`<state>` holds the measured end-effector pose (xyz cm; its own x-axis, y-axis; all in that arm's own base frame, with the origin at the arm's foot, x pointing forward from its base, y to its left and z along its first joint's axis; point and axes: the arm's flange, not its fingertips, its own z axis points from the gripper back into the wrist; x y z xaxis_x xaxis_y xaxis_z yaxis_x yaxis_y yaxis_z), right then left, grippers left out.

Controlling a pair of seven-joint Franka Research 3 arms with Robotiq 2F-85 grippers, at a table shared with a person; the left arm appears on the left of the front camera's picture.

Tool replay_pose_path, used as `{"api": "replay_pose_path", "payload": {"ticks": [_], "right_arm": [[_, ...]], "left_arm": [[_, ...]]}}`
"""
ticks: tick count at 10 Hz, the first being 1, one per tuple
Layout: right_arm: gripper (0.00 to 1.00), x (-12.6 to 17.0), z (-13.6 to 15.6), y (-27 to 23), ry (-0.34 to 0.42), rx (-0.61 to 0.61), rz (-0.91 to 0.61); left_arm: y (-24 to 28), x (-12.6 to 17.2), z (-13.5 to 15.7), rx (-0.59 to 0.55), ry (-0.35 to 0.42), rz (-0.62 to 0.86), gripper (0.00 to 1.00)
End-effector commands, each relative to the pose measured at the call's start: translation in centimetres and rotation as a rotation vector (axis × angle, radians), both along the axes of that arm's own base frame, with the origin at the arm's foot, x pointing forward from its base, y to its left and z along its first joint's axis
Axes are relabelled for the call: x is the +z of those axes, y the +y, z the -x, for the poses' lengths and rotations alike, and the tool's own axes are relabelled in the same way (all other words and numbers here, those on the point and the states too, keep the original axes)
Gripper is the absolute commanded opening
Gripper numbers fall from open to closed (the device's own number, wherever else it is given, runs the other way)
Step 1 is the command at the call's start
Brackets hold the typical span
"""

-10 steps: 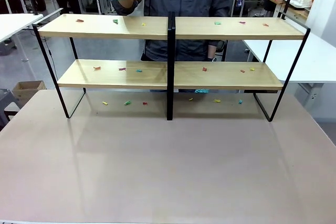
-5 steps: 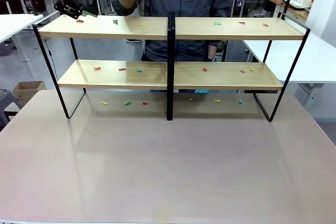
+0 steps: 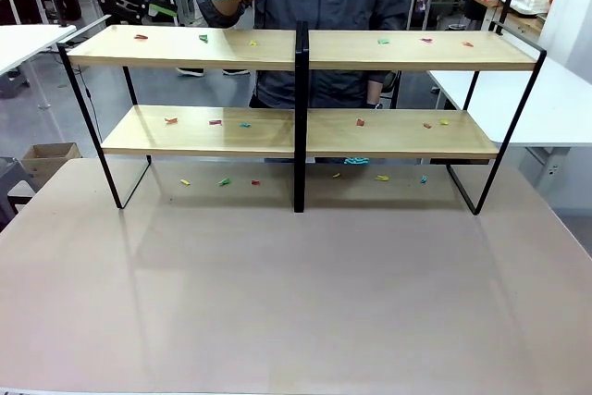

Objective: Clean the shelves.
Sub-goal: Pick up the Duster when the human hands it over.

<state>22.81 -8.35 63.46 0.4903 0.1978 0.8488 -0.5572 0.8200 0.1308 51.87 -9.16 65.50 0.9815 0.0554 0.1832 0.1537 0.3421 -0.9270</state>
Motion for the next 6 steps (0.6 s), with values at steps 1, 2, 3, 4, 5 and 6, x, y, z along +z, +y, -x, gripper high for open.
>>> {"api": "replay_pose_path", "payload": {"ticks": [1,2,3,4,5,6], "right_arm": [[1.0,-0.02,0.12,0.06,0.001,0.009,-0.004],[1.0,-0.02,0.12,0.06,0.001,0.009,-0.004],[1.0,-0.02,0.12,0.06,0.001,0.009,-0.004],[1.0,-0.02,0.12,0.06,0.001,0.009,-0.004],[1.0,-0.02,0.12,0.06,0.001,0.009,-0.004],[1.0,-0.02,0.12,0.06,0.001,0.009,-0.004]], "left_arm": [[-0.3,0.29,-0.24,0.012,0.004,0.034,0.42],[-0.29,0.23,-0.13,0.017,-0.006,0.043,0.42],[-0.56,0.27,-0.14,0.024,-0.011,0.046,0.0],[-0.57,0.24,-0.31,0.025,-0.009,0.054,0.4],[-0.64,0.27,-0.36,0.026,-0.012,0.06,0.0],[-0.7,0.34,-0.47,0.023,-0.015,0.066,0.0]]}}
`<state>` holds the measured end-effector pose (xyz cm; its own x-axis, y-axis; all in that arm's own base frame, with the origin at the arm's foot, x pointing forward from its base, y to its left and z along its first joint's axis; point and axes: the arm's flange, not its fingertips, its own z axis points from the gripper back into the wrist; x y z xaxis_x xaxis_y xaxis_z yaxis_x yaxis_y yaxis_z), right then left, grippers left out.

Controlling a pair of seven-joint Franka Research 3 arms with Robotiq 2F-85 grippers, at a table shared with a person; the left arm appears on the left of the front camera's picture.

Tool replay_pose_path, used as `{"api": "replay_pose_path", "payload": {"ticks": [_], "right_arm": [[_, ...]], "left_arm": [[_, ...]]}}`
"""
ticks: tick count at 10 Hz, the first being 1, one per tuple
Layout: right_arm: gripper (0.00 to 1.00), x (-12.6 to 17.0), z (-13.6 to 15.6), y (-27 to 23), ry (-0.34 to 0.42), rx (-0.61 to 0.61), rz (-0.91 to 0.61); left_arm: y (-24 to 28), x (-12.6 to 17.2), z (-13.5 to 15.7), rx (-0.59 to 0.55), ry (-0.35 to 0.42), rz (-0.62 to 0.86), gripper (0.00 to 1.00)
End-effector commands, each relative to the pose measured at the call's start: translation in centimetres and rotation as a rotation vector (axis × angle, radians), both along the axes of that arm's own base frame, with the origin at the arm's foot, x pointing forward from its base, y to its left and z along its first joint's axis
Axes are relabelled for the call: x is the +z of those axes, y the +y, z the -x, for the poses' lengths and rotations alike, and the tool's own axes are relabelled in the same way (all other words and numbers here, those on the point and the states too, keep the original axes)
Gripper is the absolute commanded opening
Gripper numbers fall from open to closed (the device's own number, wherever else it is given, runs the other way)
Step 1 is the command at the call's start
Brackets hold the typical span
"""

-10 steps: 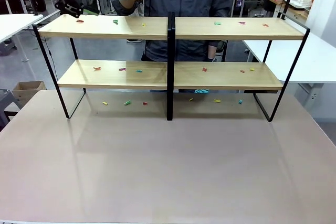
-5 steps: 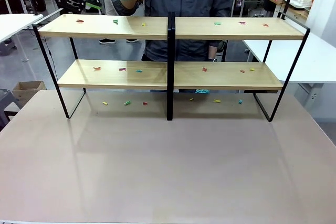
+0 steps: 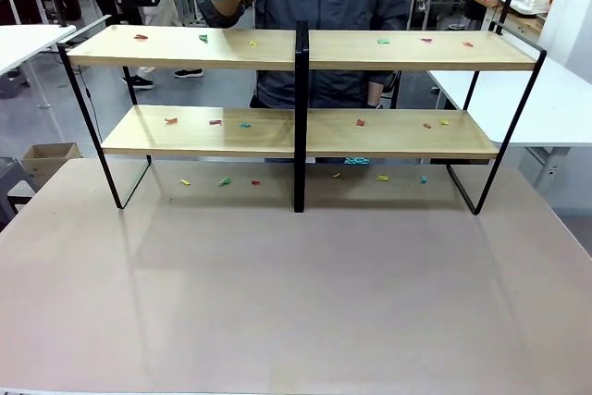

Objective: Clean the shelves.
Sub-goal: Pick up the Duster when the human hands it over.

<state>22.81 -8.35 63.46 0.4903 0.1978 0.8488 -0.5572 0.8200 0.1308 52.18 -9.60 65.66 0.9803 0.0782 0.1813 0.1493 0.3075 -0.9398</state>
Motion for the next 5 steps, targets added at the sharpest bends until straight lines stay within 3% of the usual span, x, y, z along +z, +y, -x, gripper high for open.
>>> {"api": "replay_pose_path", "payload": {"ticks": [1,5], "right_arm": [[1.0,-0.02,0.12,0.06,0.001,0.009,-0.004],[1.0,-0.02,0.12,0.06,0.001,0.009,-0.004]], "left_arm": [[-0.28,0.17,-0.24,0.011,-0.015,0.028,0.0],[-0.23,0.06,0.05,0.026,-0.036,0.029,0.0]]}}
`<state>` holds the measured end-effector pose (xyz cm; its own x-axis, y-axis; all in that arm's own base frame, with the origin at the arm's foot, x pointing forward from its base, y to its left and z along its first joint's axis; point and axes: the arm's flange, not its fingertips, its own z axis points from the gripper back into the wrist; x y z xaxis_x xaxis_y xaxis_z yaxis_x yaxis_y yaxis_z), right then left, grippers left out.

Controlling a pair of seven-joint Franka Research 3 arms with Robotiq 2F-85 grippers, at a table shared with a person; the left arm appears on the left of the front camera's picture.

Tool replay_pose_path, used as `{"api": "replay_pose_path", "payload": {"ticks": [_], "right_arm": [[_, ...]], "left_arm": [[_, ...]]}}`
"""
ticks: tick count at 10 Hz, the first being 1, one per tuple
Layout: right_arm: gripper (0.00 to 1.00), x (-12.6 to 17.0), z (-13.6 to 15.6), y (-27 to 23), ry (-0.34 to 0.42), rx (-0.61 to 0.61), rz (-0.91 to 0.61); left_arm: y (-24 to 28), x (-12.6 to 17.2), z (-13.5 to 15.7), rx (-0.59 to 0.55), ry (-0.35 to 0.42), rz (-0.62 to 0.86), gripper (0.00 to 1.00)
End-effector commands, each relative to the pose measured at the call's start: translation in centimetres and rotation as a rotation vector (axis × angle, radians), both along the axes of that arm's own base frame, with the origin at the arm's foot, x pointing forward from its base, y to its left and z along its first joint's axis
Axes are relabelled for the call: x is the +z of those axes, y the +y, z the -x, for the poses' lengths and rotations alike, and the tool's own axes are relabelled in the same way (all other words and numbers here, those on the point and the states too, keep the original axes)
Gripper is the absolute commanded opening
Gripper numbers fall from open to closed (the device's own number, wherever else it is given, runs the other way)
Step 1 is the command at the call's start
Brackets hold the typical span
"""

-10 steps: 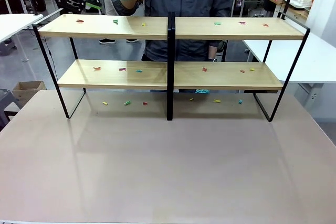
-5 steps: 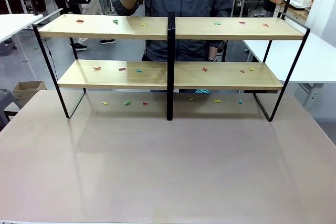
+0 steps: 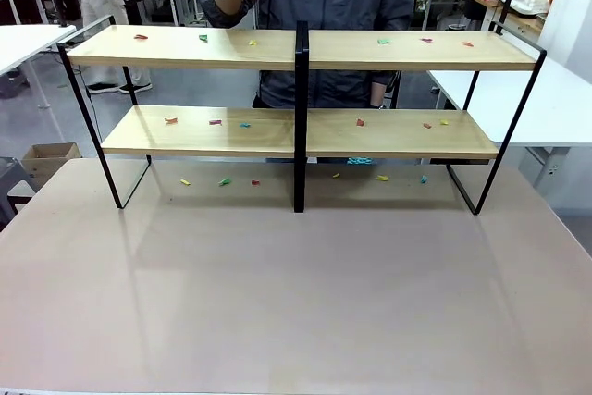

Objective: Clean the shelves.
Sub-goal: Pick up the Duster when the human hands it over.

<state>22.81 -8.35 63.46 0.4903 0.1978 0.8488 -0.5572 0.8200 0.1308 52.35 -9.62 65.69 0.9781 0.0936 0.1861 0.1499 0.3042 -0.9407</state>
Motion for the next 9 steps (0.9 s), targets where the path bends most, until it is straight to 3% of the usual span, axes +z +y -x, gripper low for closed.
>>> {"api": "replay_pose_path", "payload": {"ticks": [1,4,6,7,9], "right_arm": [[1.0,0.0,0.1,0.1,0.001,0.009,-0.004],[1.0,0.0,0.1,0.1,0.001,0.009,-0.004],[1.0,0.0,0.1,0.1,0.001,0.009,-0.004],[1.0,0.0,0.1,0.1,0.001,0.009,-0.004],[1.0,0.0,0.1,0.1,0.001,0.009,-0.004]], "left_arm": [[-0.2,0.0,0.2,0.011,-0.036,0.021,0.0],[0.3,0.6,1.3,-0.002,-0.076,0.028,0.0],[2.0,2.6,3.7,-0.077,-0.156,0.027,0.0],[3.1,4.5,6.6,-0.17,-0.249,-0.046,0.0],[7.3,7.1,15.8,-0.302,-0.482,-0.174,0.0]]}}
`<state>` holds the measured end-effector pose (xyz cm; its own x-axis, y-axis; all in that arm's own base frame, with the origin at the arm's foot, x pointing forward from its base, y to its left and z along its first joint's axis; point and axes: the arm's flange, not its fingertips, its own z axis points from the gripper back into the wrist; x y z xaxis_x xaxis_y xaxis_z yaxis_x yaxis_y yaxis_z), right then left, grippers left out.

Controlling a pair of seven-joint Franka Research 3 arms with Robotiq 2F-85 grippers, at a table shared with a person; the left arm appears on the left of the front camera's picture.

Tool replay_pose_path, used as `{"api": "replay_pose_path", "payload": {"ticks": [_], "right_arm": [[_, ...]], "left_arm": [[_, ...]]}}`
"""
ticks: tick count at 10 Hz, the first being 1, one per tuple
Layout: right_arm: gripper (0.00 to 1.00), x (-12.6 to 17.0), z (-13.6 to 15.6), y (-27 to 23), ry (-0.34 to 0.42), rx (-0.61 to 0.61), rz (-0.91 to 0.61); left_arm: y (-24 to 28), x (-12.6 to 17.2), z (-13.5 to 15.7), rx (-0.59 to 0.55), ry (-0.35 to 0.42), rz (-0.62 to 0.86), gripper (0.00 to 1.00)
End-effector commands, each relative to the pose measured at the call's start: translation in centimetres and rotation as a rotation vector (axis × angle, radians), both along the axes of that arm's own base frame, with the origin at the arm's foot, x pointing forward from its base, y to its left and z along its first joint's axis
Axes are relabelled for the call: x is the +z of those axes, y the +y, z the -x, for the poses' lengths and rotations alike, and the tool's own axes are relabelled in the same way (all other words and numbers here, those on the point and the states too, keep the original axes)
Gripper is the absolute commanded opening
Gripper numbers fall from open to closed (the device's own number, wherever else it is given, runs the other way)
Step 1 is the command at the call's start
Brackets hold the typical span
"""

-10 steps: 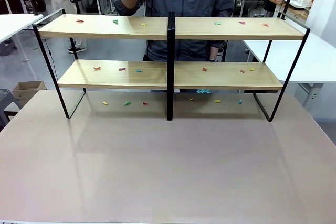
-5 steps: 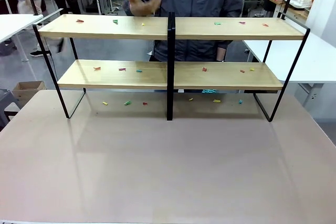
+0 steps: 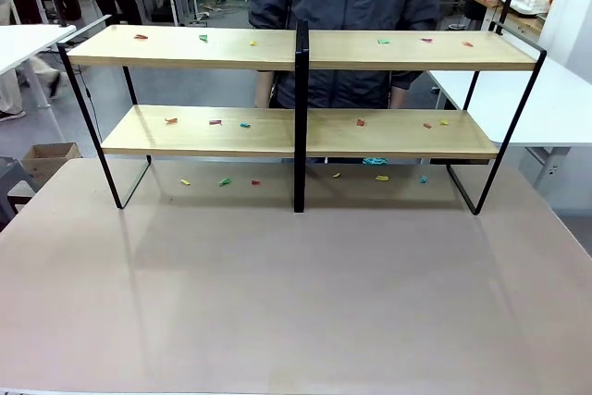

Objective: Clean the shelves.
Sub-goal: Pick up the Duster when the human hands it over.

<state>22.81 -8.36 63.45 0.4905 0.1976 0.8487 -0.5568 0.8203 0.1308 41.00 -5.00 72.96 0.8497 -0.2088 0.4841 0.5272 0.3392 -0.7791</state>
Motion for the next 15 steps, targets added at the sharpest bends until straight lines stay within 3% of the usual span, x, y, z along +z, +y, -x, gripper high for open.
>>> {"api": "replay_pose_path", "payload": {"ticks": [1,2,4,6,9,10,11,15], "right_arm": [[1.0,0.0,0.1,0.1,0.001,0.01,-0.004],[1.0,0.0,0.1,0.1,0.001,0.01,-0.004],[1.0,0.0,0.1,0.1,0.001,0.01,-0.004],[1.0,0.0,0.1,0.1,0.001,0.01,-0.004],[1.0,0.0,0.1,0.1,0.001,0.01,-0.004],[1.0,0.0,0.1,0.1,0.001,0.01,-0.004],[1.0,0.0,0.1,0.1,0.001,0.01,-0.004],[1.0,0.0,0.1,0.1,0.001,0.01,-0.004]], "left_arm": [[4.3,-0.3,7.9,-0.057,-0.24,-0.062,0.0],[5.6,-0.9,10.7,-0.09,-0.324,-0.134,0.0],[8.0,-1.8,13.1,0.063,-0.453,-0.175,0.0],[12.9,-2.4,12.7,0.269,-0.442,-0.154,0.0],[17.5,-3.1,14.1,0.319,-0.541,-0.352,0.0],[17.6,-3.1,13.7,0.365,-0.566,-0.324,0.0],[18.1,-3.0,13.4,0.337,-0.483,-0.277,0.0],[18.1,-3.0,13.4,0.337,-0.483,-0.277,0.0]]}}
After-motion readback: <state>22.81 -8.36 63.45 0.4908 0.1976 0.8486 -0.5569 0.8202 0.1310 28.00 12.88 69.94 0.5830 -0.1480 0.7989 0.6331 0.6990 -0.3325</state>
